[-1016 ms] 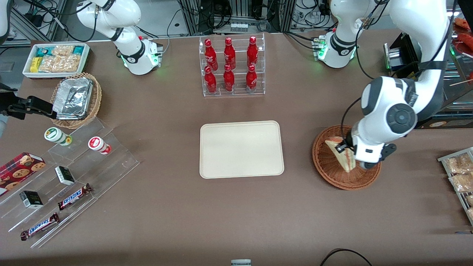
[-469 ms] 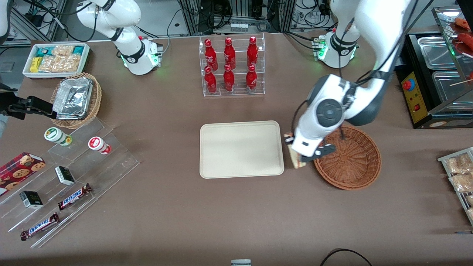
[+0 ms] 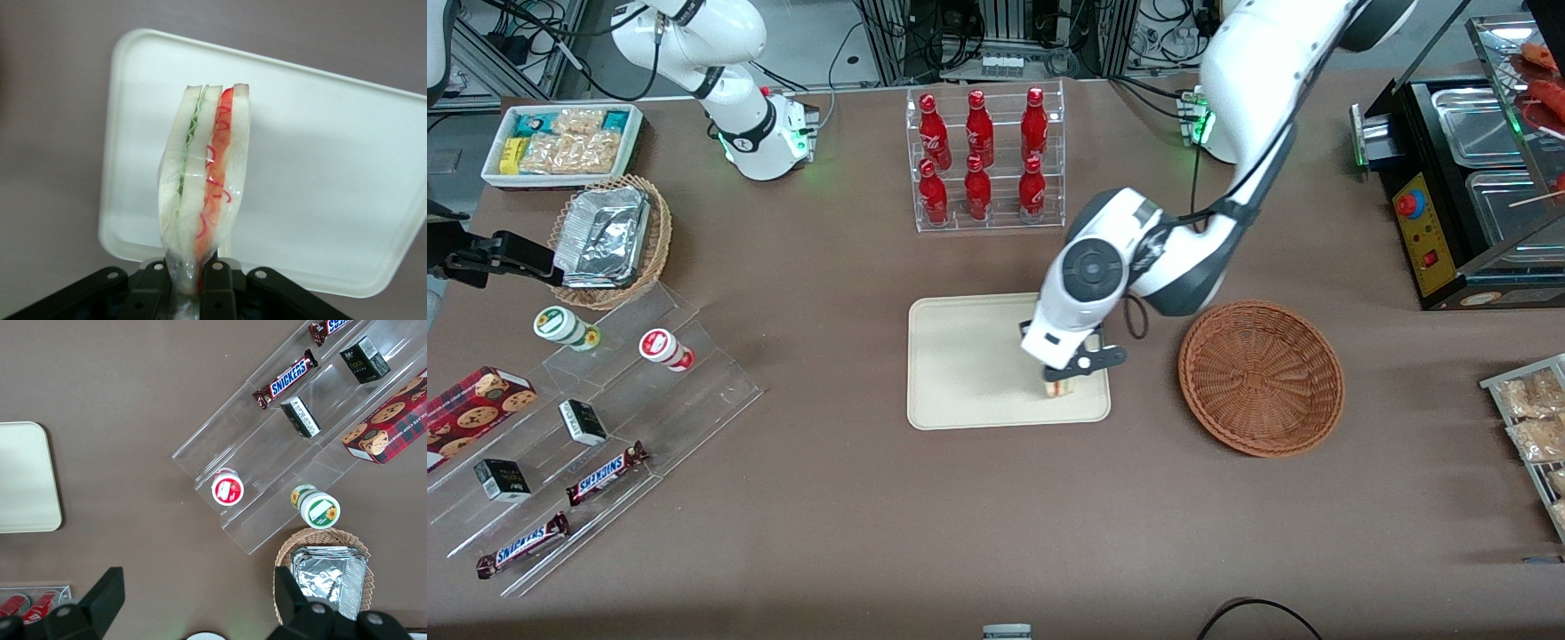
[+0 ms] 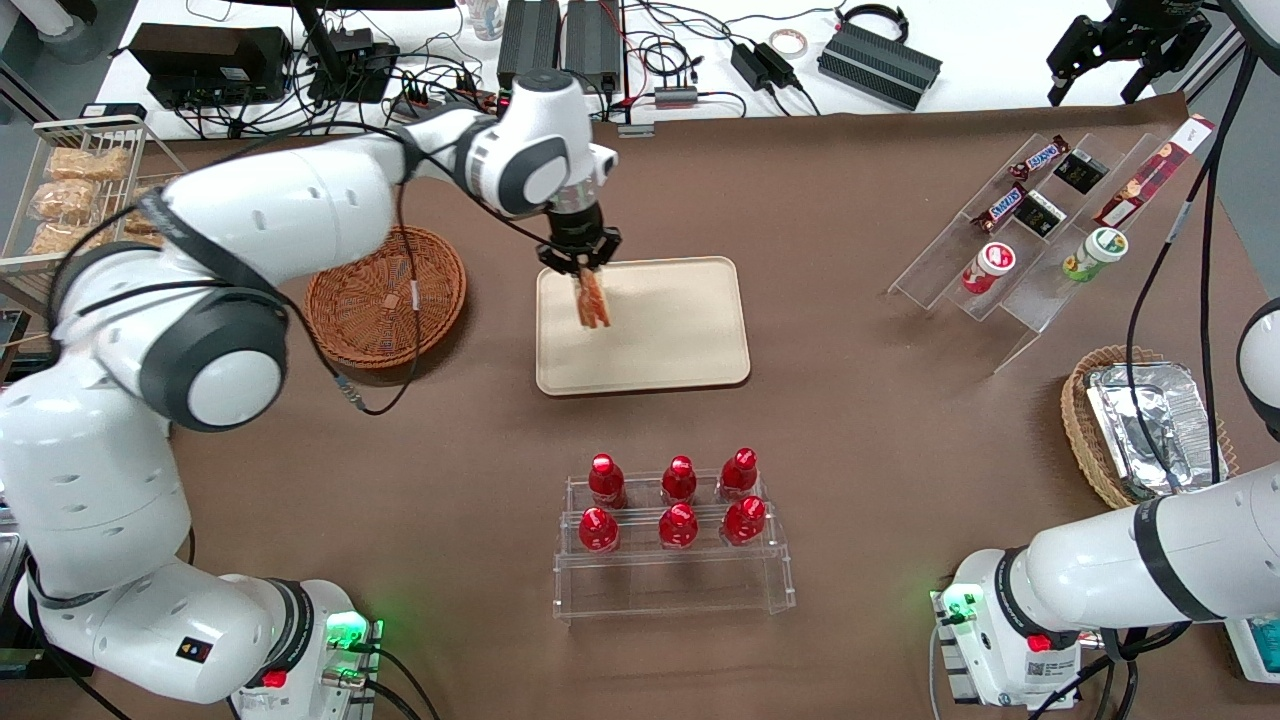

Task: Place sandwich from basket to tray
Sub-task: 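Carry the sandwich with the left gripper over the cream tray, then lower the sandwich onto the tray and open the left gripper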

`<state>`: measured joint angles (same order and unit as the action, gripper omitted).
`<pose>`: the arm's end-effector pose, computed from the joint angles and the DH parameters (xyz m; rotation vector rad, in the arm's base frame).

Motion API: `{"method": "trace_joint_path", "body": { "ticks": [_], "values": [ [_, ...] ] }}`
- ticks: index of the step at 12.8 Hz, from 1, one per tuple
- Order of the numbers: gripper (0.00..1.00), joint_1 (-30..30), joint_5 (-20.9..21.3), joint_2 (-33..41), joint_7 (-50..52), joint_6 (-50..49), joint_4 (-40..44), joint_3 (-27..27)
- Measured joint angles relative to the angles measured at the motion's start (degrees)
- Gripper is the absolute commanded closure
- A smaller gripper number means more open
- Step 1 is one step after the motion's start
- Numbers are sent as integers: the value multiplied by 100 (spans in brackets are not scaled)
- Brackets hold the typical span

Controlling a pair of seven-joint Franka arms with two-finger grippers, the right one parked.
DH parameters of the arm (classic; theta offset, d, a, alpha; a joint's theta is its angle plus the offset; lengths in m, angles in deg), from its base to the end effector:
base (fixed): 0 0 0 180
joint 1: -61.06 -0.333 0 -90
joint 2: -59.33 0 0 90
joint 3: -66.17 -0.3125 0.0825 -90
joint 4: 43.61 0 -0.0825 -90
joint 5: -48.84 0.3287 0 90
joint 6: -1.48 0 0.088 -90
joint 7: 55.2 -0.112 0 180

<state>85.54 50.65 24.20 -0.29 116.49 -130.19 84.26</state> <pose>0.4992 -0.4082 0.3319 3.0706 0.3811 -0.2690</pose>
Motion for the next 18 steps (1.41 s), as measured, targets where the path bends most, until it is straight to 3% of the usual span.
{"method": "trace_joint_path", "body": {
  "ticks": [2,6,14,15,16,17,18],
  "values": [
    [100,311,238,-430,305,0,403,-4],
    [100,503,264,-762,441,7,758,-14],
    [100,807,330,-1103,884,187,887,-114],
    [94,850,422,-1150,947,238,902,-133],
    [16,880,485,-1183,980,254,913,-148],
    [0,893,503,-1198,987,255,926,-156],
    [0,896,509,-1199,987,255,940,-159]
  ]
}}
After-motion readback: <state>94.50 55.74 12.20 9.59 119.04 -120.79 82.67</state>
